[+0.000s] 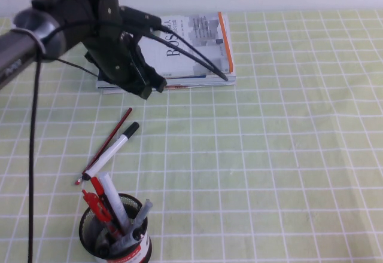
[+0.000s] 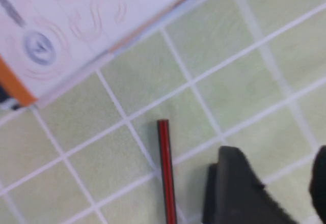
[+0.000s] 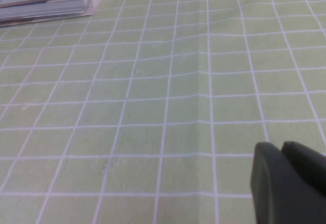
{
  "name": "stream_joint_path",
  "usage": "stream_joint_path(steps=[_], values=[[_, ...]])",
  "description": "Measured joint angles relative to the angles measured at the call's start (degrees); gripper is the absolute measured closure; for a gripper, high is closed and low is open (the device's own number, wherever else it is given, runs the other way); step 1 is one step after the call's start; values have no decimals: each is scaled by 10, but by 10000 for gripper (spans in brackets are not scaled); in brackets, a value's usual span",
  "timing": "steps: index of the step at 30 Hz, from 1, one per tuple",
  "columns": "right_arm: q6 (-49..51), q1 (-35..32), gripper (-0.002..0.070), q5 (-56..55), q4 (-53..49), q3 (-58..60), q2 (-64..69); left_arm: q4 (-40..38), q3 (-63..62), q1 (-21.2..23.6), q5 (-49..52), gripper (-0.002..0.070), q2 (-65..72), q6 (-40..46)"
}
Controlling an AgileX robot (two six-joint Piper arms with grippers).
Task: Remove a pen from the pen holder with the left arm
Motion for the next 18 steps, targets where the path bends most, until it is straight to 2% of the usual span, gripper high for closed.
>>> stream_joint_path(steps=[3, 6, 12, 18], values=[[0, 0, 688, 0, 0, 0, 0, -1, 50, -8, -30, 565, -89, -6], [0, 0, 689, 0, 0, 0, 0, -5, 140, -11, -86, 643, -187, -19], [0, 0, 689, 0, 0, 0, 0, -5, 340, -11, -184, 673, -385, -56], [0, 0, 689, 0, 0, 0, 0, -5, 486, -11, -227, 675, -552, -72]])
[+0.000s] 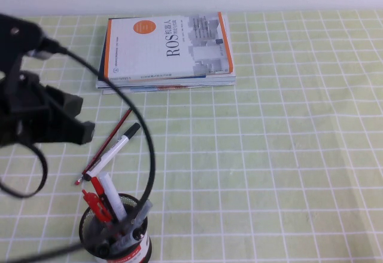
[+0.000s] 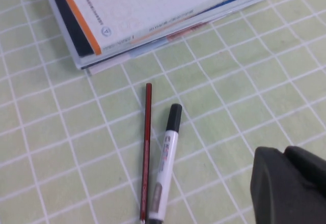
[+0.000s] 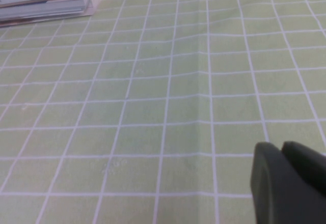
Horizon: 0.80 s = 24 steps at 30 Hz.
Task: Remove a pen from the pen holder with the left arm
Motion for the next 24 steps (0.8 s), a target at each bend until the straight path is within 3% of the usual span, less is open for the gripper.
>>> stream_joint_path(steps=[12, 24], values=[[0, 0, 689, 0, 0, 0, 0, 3, 223, 0, -99, 675, -290, -28], [0, 0, 689, 0, 0, 0, 0, 24, 273, 0, -102, 675, -333, -35]])
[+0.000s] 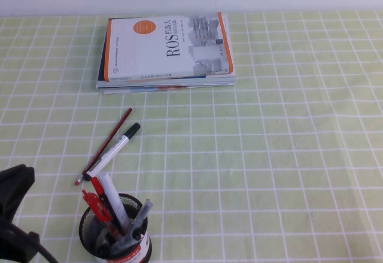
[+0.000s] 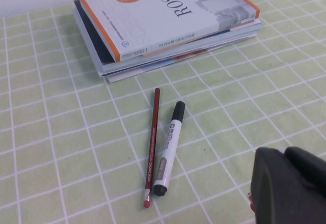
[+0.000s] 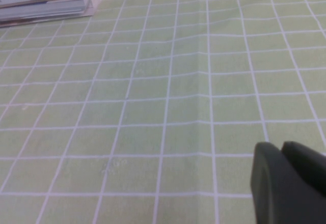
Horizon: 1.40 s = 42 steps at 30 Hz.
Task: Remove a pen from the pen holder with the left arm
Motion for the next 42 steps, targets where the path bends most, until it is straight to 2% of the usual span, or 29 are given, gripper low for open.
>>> stream_joint_path(steps=[5, 9, 13, 20, 23, 31, 42], values=[[0, 0, 688, 0, 0, 0, 0, 11, 71, 7, -86, 675, -33, -1], [0, 0, 688, 0, 0, 0, 0, 4, 140, 60, -146, 675, -120, 0], [0, 0, 689, 0, 0, 0, 0, -2, 200, 117, -166, 675, -209, 0], [0, 0, 688, 0, 0, 0, 0, -41, 271, 172, -167, 675, -293, 0], [0, 0, 689, 0, 0, 0, 0, -41, 279, 173, -165, 675, -294, 0], [0, 0, 688, 0, 0, 0, 0, -41, 280, 173, -53, 676, -294, 4], [0, 0, 689, 0, 0, 0, 0, -41, 280, 173, -43, 676, -294, 4]])
